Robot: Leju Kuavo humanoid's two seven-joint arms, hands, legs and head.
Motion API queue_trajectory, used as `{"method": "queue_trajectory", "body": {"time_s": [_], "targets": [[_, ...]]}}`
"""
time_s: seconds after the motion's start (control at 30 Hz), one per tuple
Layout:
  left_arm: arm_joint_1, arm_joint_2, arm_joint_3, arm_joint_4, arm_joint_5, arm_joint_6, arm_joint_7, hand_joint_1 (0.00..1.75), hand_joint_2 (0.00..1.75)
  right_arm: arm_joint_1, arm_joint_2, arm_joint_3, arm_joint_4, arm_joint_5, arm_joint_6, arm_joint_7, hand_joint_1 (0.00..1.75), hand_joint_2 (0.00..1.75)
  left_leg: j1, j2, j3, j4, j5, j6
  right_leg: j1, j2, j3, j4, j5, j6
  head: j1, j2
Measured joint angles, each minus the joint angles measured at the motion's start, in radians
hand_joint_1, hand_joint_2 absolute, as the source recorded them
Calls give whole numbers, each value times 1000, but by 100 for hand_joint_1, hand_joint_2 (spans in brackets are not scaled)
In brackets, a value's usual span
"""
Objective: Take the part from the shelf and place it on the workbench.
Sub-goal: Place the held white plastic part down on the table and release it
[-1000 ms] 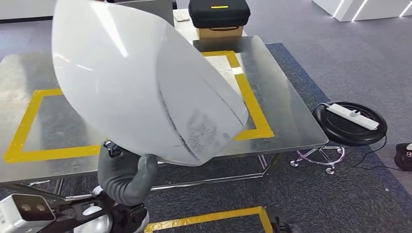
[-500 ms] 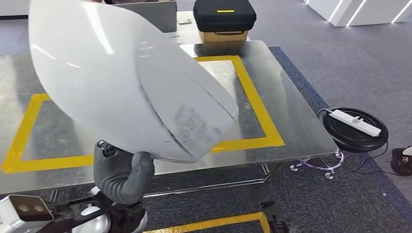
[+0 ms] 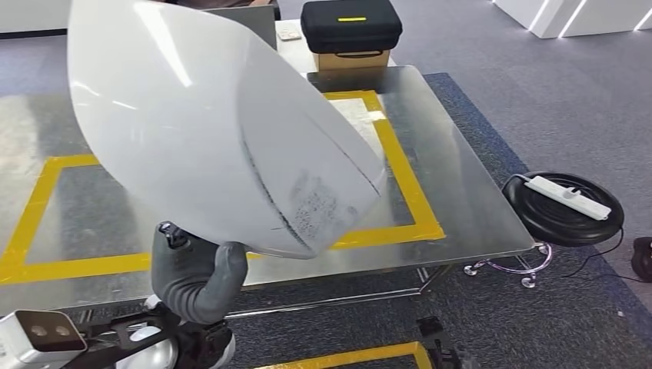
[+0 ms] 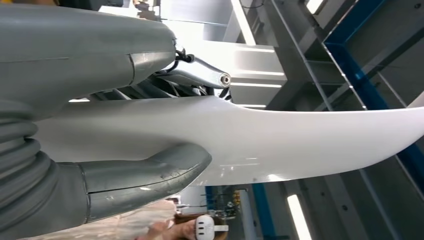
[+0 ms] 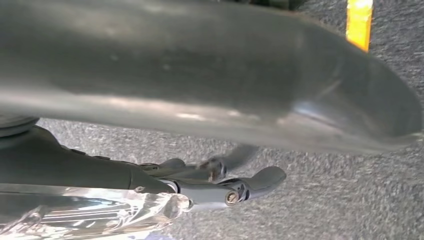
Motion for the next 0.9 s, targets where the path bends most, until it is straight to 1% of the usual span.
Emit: {"method": "queue_trajectory", "body": {"time_s": [0.03, 0.1, 0.13, 0.17, 0.2, 0.23, 0.27, 0.3, 0.33, 0.37, 0.4, 0.47, 0.5, 0.53, 0.57, 0.6, 0.63, 0.67, 0.7, 0.73, 0.77, 0.8, 0.83, 0.87, 0.9], "targets": [[0, 0, 0, 0, 0, 2, 4, 175, 175, -1, 0, 0, 0, 0, 0, 0, 0, 0, 1, 1, -20, 43, -26, -5, -2, -1, 2, -3, 1, -5, -1, 0], [0, 1, 0, 4, -2, 9, 14, 175, 175, 0, 0, -1, 0, 1, 0, 0, 0, 0, 1, 3, -85, 173, -86, -13, -2, -2, 2, -4, 0, -9, -3, 0], [0, 1, 0, 7, -5, 15, 20, 175, 175, 0, 0, -1, 0, 2, 0, 0, 0, 0, 2, 3, -112, 226, -101, -14, -2, -3, 3, -4, 0, -9, -3, 0], [-1, 2, 0, 12, -11, 23, 25, 175, 175, 0, 0, -1, 0, 4, 0, 1, 0, 0, 2, 3, -125, 247, -97, -14, -2, -3, 4, -4, -1, -10, -3, 0], [-3, 1, -1, 17, -18, 30, 29, 175, 175, 0, 0, -1, 0, 6, 0, 2, 0, 0, 2, 3, -119, 230, -75, -13, -2, -3, 5, -3, -1, -10, -3, 0], [-6, -1, -1, 21, -25, 37, 32, 175, 175, -1, 1, -1, 0, 9, 1, 2, 0, 0, 2, 4, -93, 178, -40, -11, -3, -2, 7, -3, -2, -9, -3, 0], [-10, -3, -1, 25, -31, 42, 33, 175, 175, -1, 1, -1, 0, 11, 2, 3, 0, 0, 2, 5, -58, 108, -4, -9, -3, -1, 10, -3, -4, -7, -3, 0], [-16, -6, -2, 30, -41, 51, 36, 175, 175, -2, 1, -1, 0, 15, 2, 5, 0, 0, 2, 6, -26, 42, 18, -5, -1, 0, 10, -2, -6, -3, -3, 0], [-24, -9, -2, 36, -55, 61, 39, 175, 175, -2, 1, -1, 0, 19, 4, 7, 0, 0, 2, 6, -3, -3, 30, -2, 1, 1, 10, -1, -8, 1, -2, 0], [-32, -13, -3, 43, -73, 73, 44, 175, 175, -3, 1, 0, 0, 24, 5, 9, 0, 0, 1, 6, 8, -27, 31, 3, 3, 1, 9, -2, -9, 7, -2, 0], [-40, -17, -4, 52, -90, 85, 49, 175, 175, -4, 1, 1, 0, 30, 7, 12, 0, 0, -1, 5, 9, -34, 28, 8, 4, 0, 9, -3, -9, 12, -1, 0], [-55, -26, -7, 70, -123, 110, 60, 175, 175, -6, 1, 4, 0, 38, 11, 17, 0, 0, 1, 4, 9, -36, 30, 20, 2, -1, 8, -3, -12, 23, 0, 0], [-68, -31, -10, 83, -158, 141, 75, 175, 175, -8, 1, 6, 0, 43, 15, 19, 0, 0, 3, 4, 10, -38, 32, 27, 1, -1, -1, 16, -23, 29, 1, 0], [-89, -36, -16, 104, -208, 183, 96, 175, 175, -11, 1, 9, 0, 50, 20, 22, 0, 0, 5, 5, 11, -39, 34, 32, 0, -2, -21, 56, -45, 34, 3, 0], [-118, -42, -22, 137, -266, 233, 122, 175, 175, -15, 1, 13, 0, 60, 27, 28, 0, 0, 5, 5, 11, -39, 34, 36, -1, -2, -50, 116, -74, 38, 4, 0], [-151, -49, -27, 180, -316, 275, 142, 175, 175, -20, 1, 18, 0, 69, 34, 34, 0, 0, 5, 5, 11, -39, 34, 38, -1, -3, -87, 189, -104, 41, 5, 0], [-182, -56, -30, 228, -348, 301, 154, 175, 175, -26, 1, 24, 0, 76, 40, 40, 0, 0, 4, 5, 11, -39, 34, 39, -1, -3, -121, 252, -124, 43, 6, 0], [-209, -64, -31, 276, -366, 315, 158, 175, 175, -31, 1, 29, 0, 82, 44, 46, 0, 0, 4, 4, 11, -39, 34, 39, -1, -3, -143, 286, -126, 44, 6, 0], [-230, -72, -31, 316, -373, 321, 157, 175, 175, -35, 1, 34, 0, 85, 47, 50, 0, 0, 4, 4, 12, -38, 34, 39, -1, -3, -145, 279, -109, 44, 6, 0], [-247, -80, -31, 349, -377, 323, 156, 175, 175, -38, 1, 37, 0, 88, 49, 52, 0, 0, 4, 4, 14, -38, 34, 38, -2, -3, -127, 232, -74, 43, 6, 0], [-261, -88, -32, 375, -380, 325, 154, 175, 175, -40, 1, 40, 0, 89, 49, 54, 0, 0, 4, 4, 15, -37, 32, 36, -3, -3, -94, 158, -33, 42, 6, 0], [-274, -96, -32, 397, -381, 326, 153, 175, 175, -43, 2, 43, 0, 90, 50, 54, 0, 0, 1, 4, 16, -36, 31, 33, -3, -3, -60, 87, -3, 41, 6, 0], [-284, -102, -32, 415, -381, 326, 151, 175, 175, -45, 3, 45, 0, 90, 51, 54, 0, 0, -1, 3, 15, -35, 30, 29, -3, -2, -35, 35, 15, 37, 6, 0], [-292, -106, -32, 431, -382, 326, 151, 175, 175, -46, 4, 47, 0, 91, 51, 54, 0, 0, -3, 3, 14, -35, 30, 25, -3, -1, -22, 7, 22, 33, 6, 0], [-297, -108, -33, 444, -382, 326, 150, 175, 175, -47, 5, 49, 0, 91, 51, 54, 0, 0, -5, 2, 13, -36, 31, 20, -1, 1, -21, 2, 19, 27, 5, 0]]}}
